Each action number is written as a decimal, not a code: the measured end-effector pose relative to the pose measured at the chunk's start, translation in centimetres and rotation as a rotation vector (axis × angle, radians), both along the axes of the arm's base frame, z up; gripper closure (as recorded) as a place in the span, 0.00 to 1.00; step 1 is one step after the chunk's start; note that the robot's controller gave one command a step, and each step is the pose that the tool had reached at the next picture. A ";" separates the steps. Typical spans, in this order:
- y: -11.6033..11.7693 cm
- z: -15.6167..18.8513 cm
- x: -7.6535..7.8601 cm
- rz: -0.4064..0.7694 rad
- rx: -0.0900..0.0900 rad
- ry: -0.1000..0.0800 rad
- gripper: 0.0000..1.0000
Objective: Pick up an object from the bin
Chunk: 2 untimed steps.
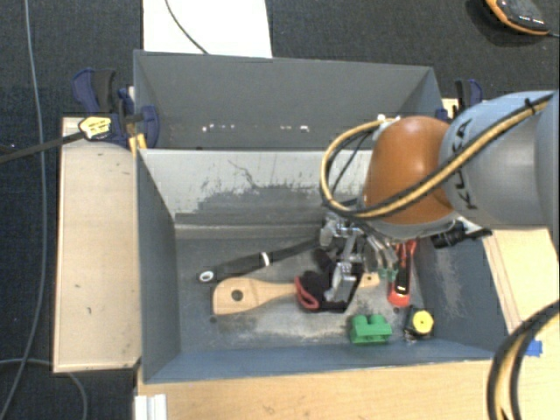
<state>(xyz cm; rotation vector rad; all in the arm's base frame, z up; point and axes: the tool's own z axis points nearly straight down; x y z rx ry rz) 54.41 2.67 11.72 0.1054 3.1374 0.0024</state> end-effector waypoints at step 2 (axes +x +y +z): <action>0.7 -4.6 0.0 -0.014 0.002 -0.008 1.00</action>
Offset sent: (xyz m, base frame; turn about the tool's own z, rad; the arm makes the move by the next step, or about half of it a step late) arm -0.0011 0.0068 -0.0470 0.0117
